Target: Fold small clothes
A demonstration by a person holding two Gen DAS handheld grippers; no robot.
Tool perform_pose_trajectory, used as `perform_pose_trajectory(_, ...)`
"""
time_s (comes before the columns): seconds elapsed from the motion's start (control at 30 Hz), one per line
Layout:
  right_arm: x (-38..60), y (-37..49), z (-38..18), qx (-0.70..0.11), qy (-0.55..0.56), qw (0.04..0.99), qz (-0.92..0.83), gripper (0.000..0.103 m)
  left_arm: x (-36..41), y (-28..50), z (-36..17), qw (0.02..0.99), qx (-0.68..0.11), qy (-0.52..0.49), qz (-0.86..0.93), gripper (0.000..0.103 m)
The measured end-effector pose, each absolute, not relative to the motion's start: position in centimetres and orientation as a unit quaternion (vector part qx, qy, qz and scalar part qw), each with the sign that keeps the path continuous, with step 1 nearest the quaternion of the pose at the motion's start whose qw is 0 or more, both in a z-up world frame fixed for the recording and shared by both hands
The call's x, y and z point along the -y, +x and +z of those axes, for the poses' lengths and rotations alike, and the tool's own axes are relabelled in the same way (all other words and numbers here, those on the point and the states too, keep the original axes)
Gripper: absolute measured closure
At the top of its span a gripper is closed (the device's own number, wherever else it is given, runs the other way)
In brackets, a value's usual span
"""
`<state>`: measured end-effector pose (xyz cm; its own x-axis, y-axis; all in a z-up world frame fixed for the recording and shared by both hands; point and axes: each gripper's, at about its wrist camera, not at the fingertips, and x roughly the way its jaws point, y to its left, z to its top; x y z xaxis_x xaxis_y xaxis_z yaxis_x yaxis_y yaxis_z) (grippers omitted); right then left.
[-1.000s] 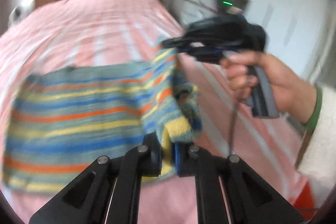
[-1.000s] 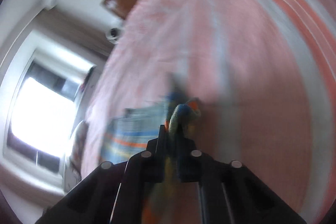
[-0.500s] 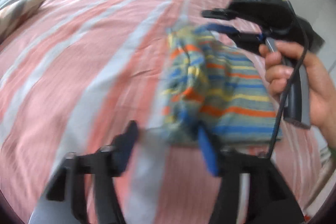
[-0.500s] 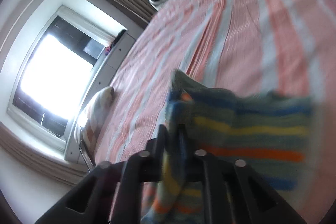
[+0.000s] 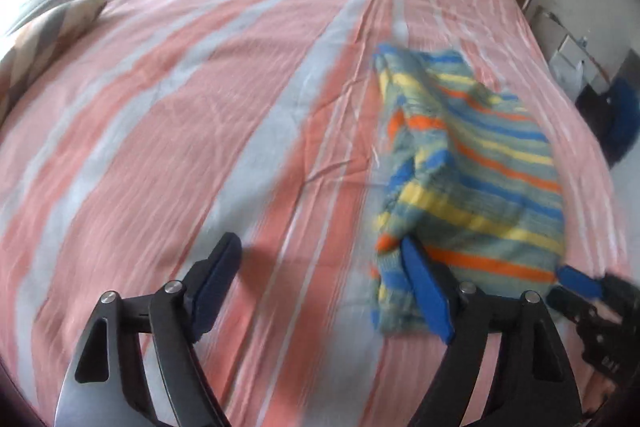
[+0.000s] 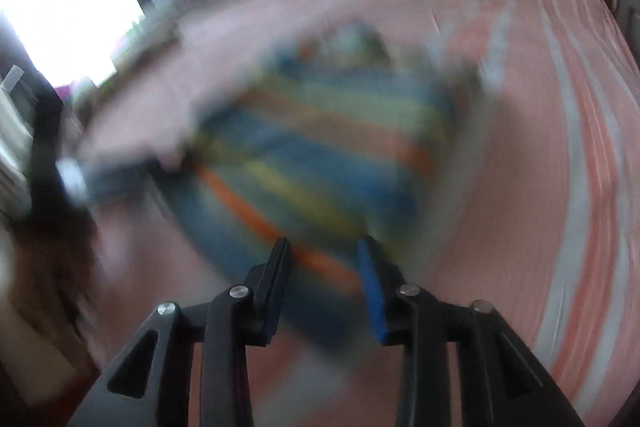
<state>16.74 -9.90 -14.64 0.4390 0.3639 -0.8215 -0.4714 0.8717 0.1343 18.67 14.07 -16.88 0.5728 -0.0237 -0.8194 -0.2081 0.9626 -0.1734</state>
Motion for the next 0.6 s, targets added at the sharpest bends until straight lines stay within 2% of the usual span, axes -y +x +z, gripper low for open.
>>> perform_pose_trajectory(0.03,10.8,15.5,-13.7,-0.453,-0.037,0.858,0.239,0.065,-13.8,17.5,-15.7,0.886,-0.446,-0.116,0.058,0.019)
perform_pose_trajectory(0.1,12.9,12.4,-11.4,-0.410,0.006,0.883,0.228,0.044,-12.9,15.1,-13.6,0.903,-0.417,-0.079,0.064,0.007)
perform_pose_trajectory(0.13,13.8,11.0,-10.6,-0.390,0.019,0.894,0.218,0.028,-12.4,14.4,-12.9,0.910,-0.405,-0.060,0.063,0.005)
perform_pose_trajectory(0.17,14.8,9.6,-10.0,-0.371,0.029,0.906,0.203,0.024,-11.8,13.5,-12.1,0.917,-0.392,-0.039,0.066,0.005)
perform_pose_trajectory(0.27,16.3,6.9,-9.7,-0.361,0.036,0.917,0.165,0.024,-10.7,12.6,-10.9,0.925,-0.374,-0.008,0.071,0.005)
perform_pose_trajectory(0.6,18.9,3.2,-10.2,-0.369,0.022,0.921,0.124,0.024,-9.5,10.7,-9.7,0.931,-0.360,0.000,0.063,0.005)
